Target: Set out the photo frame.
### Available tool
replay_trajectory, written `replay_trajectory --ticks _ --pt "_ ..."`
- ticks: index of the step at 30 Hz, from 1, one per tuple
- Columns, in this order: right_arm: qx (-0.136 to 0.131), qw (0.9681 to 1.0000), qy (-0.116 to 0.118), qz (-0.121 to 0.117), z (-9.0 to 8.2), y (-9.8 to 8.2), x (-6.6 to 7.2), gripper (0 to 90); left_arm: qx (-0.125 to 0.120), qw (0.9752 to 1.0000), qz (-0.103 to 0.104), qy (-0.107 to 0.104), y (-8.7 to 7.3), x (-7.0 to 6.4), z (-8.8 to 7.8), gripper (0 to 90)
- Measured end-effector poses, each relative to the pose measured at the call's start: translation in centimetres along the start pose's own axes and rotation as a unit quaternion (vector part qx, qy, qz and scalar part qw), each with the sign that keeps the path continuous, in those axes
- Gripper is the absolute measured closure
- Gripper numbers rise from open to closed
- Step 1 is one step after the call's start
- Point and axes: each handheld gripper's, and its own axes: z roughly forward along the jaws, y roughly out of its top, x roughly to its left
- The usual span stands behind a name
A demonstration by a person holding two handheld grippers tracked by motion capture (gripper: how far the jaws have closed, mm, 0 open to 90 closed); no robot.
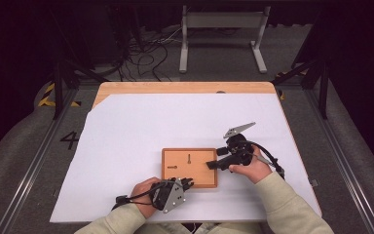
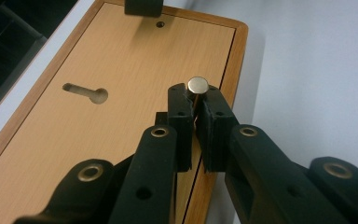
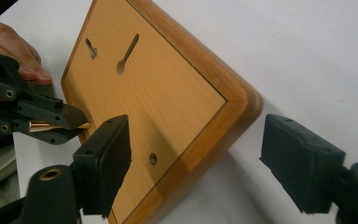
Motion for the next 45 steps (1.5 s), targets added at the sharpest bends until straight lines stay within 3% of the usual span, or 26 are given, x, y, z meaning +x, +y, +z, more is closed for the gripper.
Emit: replay_trajectory --ticks 7,13,18,26,32,35,36,37,38,40,41,44,45 --pt "0.021 0.9996 0.017 -0.001 1.6 0.7 0.1 22.2 0.001 1.0000 -0.001 0.002 0.0 0.0 0.0 84.5" --pt "0.030 0.9979 0.056 0.016 2.9 0.8 -0.3 21.5 0.002 1.0000 -0.001 0.001 -0.1 0.0 0.0 84.5" --pt "0.035 0.9968 0.069 0.020 3.3 0.9 -0.2 22.6 0.002 1.0000 -0.002 0.000 -0.1 0.0 0.0 84.6" --pt "0.046 0.9949 0.079 0.042 3.3 1.1 -0.5 30.6 0.003 1.0000 0.005 0.000 -0.1 -0.1 0.0 84.4" --pt "0.049 0.9926 0.099 0.051 2.9 1.0 -0.8 39.7 0.006 0.9999 0.003 -0.015 0.0 0.2 -0.2 82.9" --pt "0.047 0.9911 0.114 0.050 2.6 0.9 -0.7 45.0 0.000 0.9984 -0.021 -0.053 0.0 0.7 -0.6 75.3" --pt "0.047 0.9911 0.114 0.050 2.6 0.9 -0.7 45.0 0.000 0.9984 -0.021 -0.053 0.0 0.7 -0.6 73.0" --pt "0.046 0.9920 0.110 0.042 2.4 1.0 -0.4 45.8 -0.013 0.9966 -0.038 -0.071 0.2 1.0 -1.0 65.9" --pt "0.046 0.9921 0.110 0.039 2.3 1.0 -0.4 46.3 -0.037 0.9932 -0.066 -0.089 0.4 1.7 -1.8 62.6" --pt "0.046 0.9923 0.109 0.035 2.2 1.0 -0.3 47.0 -0.042 0.9921 -0.076 -0.091 0.4 1.9 -2.0 58.5" --pt "0.045 0.9925 0.110 0.029 2.0 1.0 -0.1 48.3 -0.051 0.9890 -0.100 -0.096 0.3 2.6 -2.6 56.6" --pt "0.045 0.9928 0.110 0.015 1.7 1.0 0.2 50.2 -0.061 0.9860 -0.125 -0.093 -0.1 3.5 -3.5 54.1" --pt "0.044 0.9930 0.109 0.006 1.6 1.0 0.3 51.0 -0.061 0.9860 -0.125 -0.093 -0.1 3.5 -3.5 52.6"
